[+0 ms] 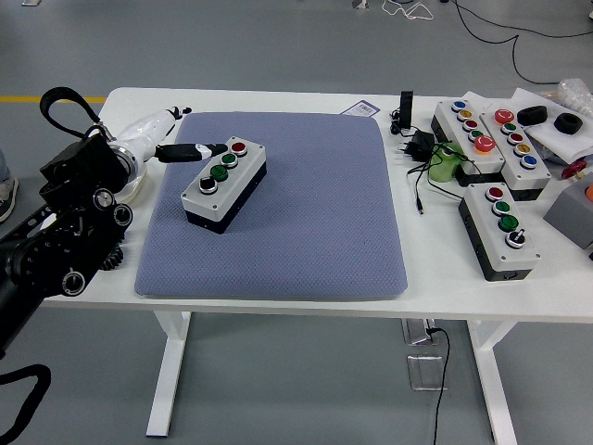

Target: Pick up the button,place it on the desk,press the button,press the button

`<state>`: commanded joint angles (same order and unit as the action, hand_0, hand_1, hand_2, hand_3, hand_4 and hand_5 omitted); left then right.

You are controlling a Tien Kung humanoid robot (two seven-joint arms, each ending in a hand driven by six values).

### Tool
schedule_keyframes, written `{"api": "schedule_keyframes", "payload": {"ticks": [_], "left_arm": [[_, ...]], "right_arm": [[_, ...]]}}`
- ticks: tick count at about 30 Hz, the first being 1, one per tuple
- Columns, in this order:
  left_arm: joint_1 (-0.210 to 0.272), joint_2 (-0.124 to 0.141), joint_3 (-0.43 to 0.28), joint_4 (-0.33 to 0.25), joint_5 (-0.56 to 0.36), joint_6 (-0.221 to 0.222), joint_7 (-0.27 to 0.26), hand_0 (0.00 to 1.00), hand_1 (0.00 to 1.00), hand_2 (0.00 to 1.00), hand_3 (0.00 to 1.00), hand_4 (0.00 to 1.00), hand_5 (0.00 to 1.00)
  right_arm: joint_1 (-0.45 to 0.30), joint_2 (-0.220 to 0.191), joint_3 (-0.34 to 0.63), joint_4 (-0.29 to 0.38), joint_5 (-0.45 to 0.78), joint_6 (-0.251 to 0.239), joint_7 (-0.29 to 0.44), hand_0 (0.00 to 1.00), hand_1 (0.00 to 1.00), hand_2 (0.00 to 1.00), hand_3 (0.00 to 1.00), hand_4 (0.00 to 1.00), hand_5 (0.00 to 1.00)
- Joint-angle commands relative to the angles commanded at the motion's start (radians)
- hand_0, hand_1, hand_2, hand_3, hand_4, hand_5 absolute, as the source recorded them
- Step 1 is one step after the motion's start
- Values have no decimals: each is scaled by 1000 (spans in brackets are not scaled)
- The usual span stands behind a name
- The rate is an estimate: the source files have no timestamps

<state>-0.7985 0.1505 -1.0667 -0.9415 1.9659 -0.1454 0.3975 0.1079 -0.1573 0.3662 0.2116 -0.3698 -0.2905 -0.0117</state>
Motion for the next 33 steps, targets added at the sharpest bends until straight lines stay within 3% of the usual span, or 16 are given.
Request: {"api": "schedule_keyframes", "payload": {"ticks": [10,20,21,26,27,32,33], "left_arm": [[-35,-60,89,95,-60,-16,54,998,998,998,998,998,817],[-76,-98,178,206,-93,48,118,998,998,998,998,998,810],[-80,-100,185,214,-93,50,125,914,996,998,998,998,577],[-98,-112,224,250,-71,71,153,914,996,998,998,998,577],[-101,-114,233,256,-67,73,159,693,861,927,998,948,235],[-109,-119,268,282,-43,79,173,693,861,927,998,948,235],[-110,-119,276,289,-38,86,172,547,640,710,998,833,31]], "right_arm": [[-2,-2,-6,1,-1,1,1,632,540,568,635,226,246],[-3,-4,-9,2,-4,1,2,633,540,568,635,226,246],[-3,-4,-9,2,-4,1,2,632,540,568,634,225,247],[-3,-5,-13,2,-3,2,2,632,540,568,634,225,247],[-3,-5,-14,2,-2,2,2,632,541,568,634,225,246],[-4,-5,-15,1,-2,2,2,632,541,568,634,225,246],[-4,-5,-15,1,-3,2,2,633,540,568,634,225,243]]}}
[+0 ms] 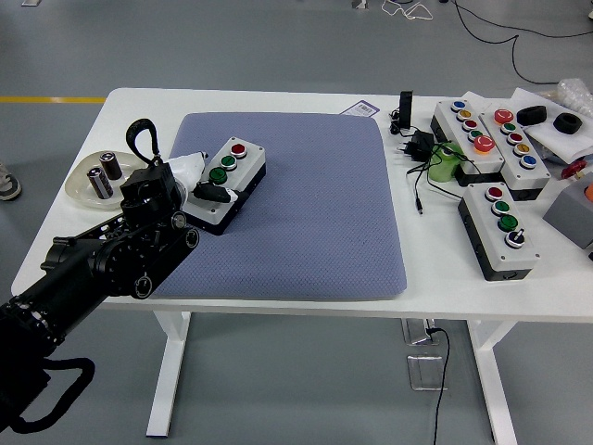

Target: Pick up the button,place it on the desk,press the button,press the button

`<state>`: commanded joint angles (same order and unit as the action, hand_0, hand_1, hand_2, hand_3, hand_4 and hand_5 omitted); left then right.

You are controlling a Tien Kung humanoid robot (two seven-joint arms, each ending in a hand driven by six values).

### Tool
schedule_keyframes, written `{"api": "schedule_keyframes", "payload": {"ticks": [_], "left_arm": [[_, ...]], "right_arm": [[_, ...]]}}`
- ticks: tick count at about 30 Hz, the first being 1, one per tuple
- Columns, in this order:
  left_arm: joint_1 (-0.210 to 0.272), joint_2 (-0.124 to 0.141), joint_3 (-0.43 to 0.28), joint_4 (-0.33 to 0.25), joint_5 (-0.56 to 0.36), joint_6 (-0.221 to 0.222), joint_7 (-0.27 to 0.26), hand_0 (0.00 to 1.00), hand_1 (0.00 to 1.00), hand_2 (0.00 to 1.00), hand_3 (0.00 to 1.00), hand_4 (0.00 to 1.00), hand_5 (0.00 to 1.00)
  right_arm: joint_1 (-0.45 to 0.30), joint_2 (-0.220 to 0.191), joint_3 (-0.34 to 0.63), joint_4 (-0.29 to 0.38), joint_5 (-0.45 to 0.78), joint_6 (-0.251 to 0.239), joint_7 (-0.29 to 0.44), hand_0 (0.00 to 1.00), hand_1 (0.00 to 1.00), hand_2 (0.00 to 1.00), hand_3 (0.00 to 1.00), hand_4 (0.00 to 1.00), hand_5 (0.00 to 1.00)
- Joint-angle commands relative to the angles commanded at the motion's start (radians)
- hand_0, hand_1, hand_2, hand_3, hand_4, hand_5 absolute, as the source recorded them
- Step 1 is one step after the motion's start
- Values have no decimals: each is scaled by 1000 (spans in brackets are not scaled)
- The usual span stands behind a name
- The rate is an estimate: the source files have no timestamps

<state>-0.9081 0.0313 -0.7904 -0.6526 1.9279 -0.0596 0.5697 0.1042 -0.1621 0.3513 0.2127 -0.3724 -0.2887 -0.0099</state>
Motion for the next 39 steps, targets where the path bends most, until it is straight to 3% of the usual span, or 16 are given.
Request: {"api": "schedule_keyframes", "payload": {"ticks": [5,6,11,12,17,18,23,24,25,29,30,31,39], "left_arm": [[2,-1,21,14,18,43,-7,547,640,710,998,833,31],[1,-1,26,17,19,46,-6,546,475,569,941,775,2],[0,1,44,26,17,37,0,546,475,569,941,775,2],[0,1,48,27,23,36,-2,432,332,407,778,699,2],[3,2,61,32,45,35,-23,432,332,407,778,699,2],[4,2,61,31,47,34,-26,340,260,312,652,658,2],[12,12,62,15,76,62,-56,340,260,312,652,658,2],[13,15,61,12,80,69,-67,222,202,235,420,560,2],[14,17,58,8,81,76,-77,222,202,235,420,560,2],[24,33,42,-17,102,97,-163,222,202,235,420,560,2],[26,40,38,-28,108,105,-192,190,188,210,333,485,2],[29,47,33,-40,113,109,-220,190,188,210,333,485,2],[27,118,32,-108,89,170,-519,157,170,170,291,447,2]], "right_arm": [[0,0,1,0,0,0,1,633,540,568,634,225,243],[0,0,2,-1,-1,-1,0,632,540,568,634,225,245],[0,-1,2,-1,-2,0,0,632,540,568,634,225,245],[-1,-1,2,0,-1,-1,1,632,540,566,634,226,245],[-2,-1,-1,-1,1,-1,0,632,540,566,634,226,245],[-2,-1,-1,-1,2,-1,0,632,540,564,634,226,245],[-5,-1,-3,-2,6,-1,0,632,540,564,634,226,245],[-5,-1,-4,-2,7,-1,0,632,540,565,634,226,245],[-5,-1,-4,-2,7,-1,0,632,540,565,634,226,245],[-6,-1,-2,-2,8,-1,0,632,540,565,634,226,245],[-5,-1,-3,-2,8,-2,0,632,540,565,634,226,245],[-5,0,-3,-2,9,-2,0,632,540,565,634,226,245],[-6,-1,-5,-2,13,-2,0,632,540,565,634,226,245]]}}
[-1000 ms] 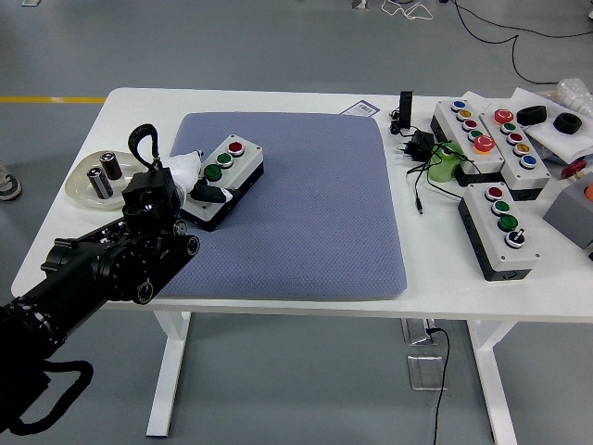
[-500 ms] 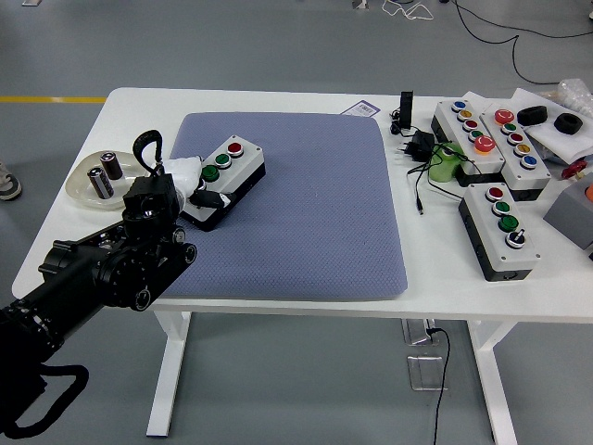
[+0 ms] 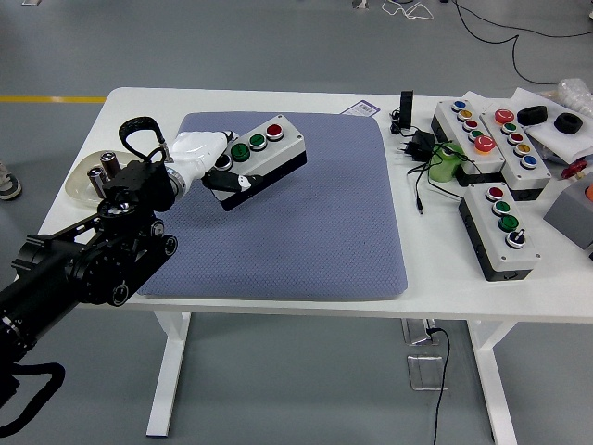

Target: Pick up the button,place it on the desk,press the button,press the button

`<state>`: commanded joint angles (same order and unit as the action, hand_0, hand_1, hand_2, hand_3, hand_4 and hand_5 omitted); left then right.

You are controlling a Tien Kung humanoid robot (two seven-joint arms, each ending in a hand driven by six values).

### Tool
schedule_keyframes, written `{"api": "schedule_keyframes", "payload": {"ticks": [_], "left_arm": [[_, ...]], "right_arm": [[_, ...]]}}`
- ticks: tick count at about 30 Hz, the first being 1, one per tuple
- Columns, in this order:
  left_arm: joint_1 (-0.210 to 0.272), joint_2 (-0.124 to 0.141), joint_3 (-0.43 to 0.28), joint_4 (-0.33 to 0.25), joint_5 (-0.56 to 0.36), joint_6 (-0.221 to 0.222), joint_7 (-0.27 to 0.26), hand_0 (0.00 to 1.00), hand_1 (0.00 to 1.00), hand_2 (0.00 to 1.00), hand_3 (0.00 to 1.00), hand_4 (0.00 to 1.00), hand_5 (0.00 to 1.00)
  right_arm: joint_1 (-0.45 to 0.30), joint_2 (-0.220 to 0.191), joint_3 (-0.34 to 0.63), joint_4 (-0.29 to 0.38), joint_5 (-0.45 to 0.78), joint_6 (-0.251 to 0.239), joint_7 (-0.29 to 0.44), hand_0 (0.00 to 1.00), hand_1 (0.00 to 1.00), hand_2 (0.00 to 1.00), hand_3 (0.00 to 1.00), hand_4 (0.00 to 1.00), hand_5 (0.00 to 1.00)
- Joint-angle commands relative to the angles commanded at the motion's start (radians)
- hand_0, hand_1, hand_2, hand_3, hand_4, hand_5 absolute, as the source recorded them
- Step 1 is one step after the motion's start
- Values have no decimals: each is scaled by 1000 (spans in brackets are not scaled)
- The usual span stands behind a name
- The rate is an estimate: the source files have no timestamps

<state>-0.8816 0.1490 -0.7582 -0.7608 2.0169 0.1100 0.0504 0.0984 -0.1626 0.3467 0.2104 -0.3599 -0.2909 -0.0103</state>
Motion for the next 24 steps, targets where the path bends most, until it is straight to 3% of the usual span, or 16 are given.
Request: {"api": "schedule_keyframes", "payload": {"ticks": [4,8,13,20,21,24], "left_arm": [[-7,41,32,-44,28,0,-147,153,175,179,282,435,2],[-25,75,91,-62,75,-38,-233,153,175,179,282,435,2],[-33,95,152,-83,88,-75,-266,156,171,184,285,432,2],[-31,85,190,-58,88,-105,-266,175,178,194,298,438,2],[-31,83,190,-52,90,-107,-265,454,349,348,424,674,2],[-30,80,190,-39,98,-115,-260,454,349,348,424,674,2]], "right_arm": [[0,1,-3,-1,2,1,0,632,540,567,634,226,244],[1,1,-2,-1,2,1,-1,632,540,567,634,226,244],[3,1,-1,-1,2,1,-1,632,539,567,634,227,245],[6,3,-2,-1,1,1,-1,632,539,565,634,227,245],[7,2,-2,-1,1,2,-1,632,539,565,634,227,245],[7,2,-1,-1,-1,2,-1,632,539,566,634,228,244]]}}
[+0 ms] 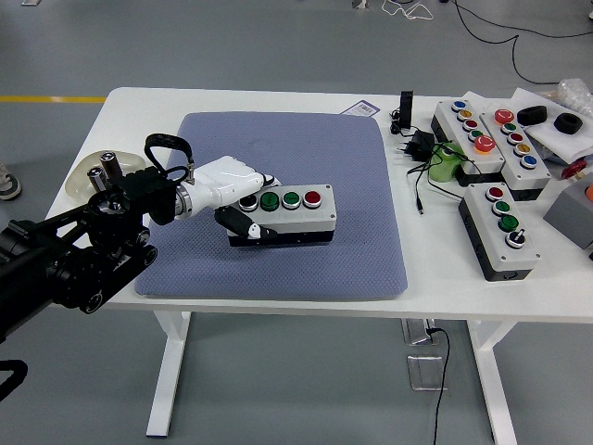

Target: Pick up the button,place it on the desk,press the button,press the button

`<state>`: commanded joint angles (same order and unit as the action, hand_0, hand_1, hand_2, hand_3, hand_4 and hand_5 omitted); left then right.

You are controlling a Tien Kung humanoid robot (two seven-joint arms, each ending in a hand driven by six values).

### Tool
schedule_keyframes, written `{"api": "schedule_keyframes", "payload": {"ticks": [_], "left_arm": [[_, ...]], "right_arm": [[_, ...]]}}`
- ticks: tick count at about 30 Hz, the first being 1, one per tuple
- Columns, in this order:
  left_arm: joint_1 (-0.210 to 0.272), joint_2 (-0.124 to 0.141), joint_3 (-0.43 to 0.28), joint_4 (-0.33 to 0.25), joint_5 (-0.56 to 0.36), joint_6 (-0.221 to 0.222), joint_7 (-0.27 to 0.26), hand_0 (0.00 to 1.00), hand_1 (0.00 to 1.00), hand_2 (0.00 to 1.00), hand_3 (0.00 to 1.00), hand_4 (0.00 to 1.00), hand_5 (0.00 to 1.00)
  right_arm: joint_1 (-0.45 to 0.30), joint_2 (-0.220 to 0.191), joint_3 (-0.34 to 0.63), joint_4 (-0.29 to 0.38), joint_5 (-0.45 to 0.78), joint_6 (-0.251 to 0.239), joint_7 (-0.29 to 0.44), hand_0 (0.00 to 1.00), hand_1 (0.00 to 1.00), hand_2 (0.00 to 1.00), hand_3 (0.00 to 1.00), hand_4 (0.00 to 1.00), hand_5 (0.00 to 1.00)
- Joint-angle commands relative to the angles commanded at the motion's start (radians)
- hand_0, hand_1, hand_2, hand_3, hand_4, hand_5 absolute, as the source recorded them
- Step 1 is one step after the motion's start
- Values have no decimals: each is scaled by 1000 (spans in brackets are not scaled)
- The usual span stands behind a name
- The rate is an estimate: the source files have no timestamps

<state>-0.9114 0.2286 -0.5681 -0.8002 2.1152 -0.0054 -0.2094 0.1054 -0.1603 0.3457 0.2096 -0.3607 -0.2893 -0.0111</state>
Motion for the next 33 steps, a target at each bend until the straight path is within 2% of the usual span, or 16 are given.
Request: {"api": "schedule_keyframes", "payload": {"ticks": [3,4,9,10,15,16,19,22,24,27,28,30,31,33], "left_arm": [[1,-3,-5,15,11,-18,12,454,349,348,424,674,2],[1,-3,-5,17,13,-21,13,640,702,791,998,889,92],[6,-3,-12,24,8,-22,22,640,702,791,998,889,92],[7,-4,-15,24,5,-22,24,867,921,998,998,998,310],[15,-1,-43,11,-16,-24,30,867,921,998,998,998,310],[19,1,-55,3,-19,-36,32,957,992,998,998,998,427],[36,9,-96,-34,-24,-84,42,957,992,998,998,998,427],[67,19,-176,-104,-5,-131,54,985,998,998,998,998,431],[90,22,-234,-155,6,-120,60,985,998,998,998,998,431],[135,30,-345,-271,-14,-27,92,985,998,998,998,998,431],[147,34,-374,-310,-20,7,105,600,654,709,965,683,165],[158,40,-411,-384,-21,56,118,600,654,709,965,683,165],[162,45,-420,-421,-32,63,122,600,654,709,965,683,165],[165,53,-421,-491,-64,36,136,600,654,709,965,683,165]], "right_arm": [[0,0,-2,0,0,0,0,632,539,566,634,228,244],[0,0,-2,0,0,0,0,633,539,565,634,227,245],[1,0,1,0,-2,1,0,633,539,565,634,227,245],[1,0,2,0,-3,1,0,632,539,565,634,228,245],[1,0,7,0,-7,1,0,632,539,565,634,228,245],[1,0,9,0,-9,1,1,633,539,564,634,228,245],[1,0,13,0,-12,1,1,633,539,564,634,228,245],[1,-1,14,-1,-12,1,2,633,539,564,634,228,245],[2,-1,17,-1,-14,0,2,633,539,564,634,228,245],[0,-1,17,-1,-12,0,2,633,539,564,634,228,245],[0,-1,17,0,-12,0,2,631,539,563,633,229,246],[0,-1,18,-1,-12,0,3,631,539,563,633,229,246],[-1,-1,17,-1,-10,-1,3,631,539,563,633,229,246],[-1,-1,13,-1,-7,-1,2,631,539,563,633,229,246]]}}
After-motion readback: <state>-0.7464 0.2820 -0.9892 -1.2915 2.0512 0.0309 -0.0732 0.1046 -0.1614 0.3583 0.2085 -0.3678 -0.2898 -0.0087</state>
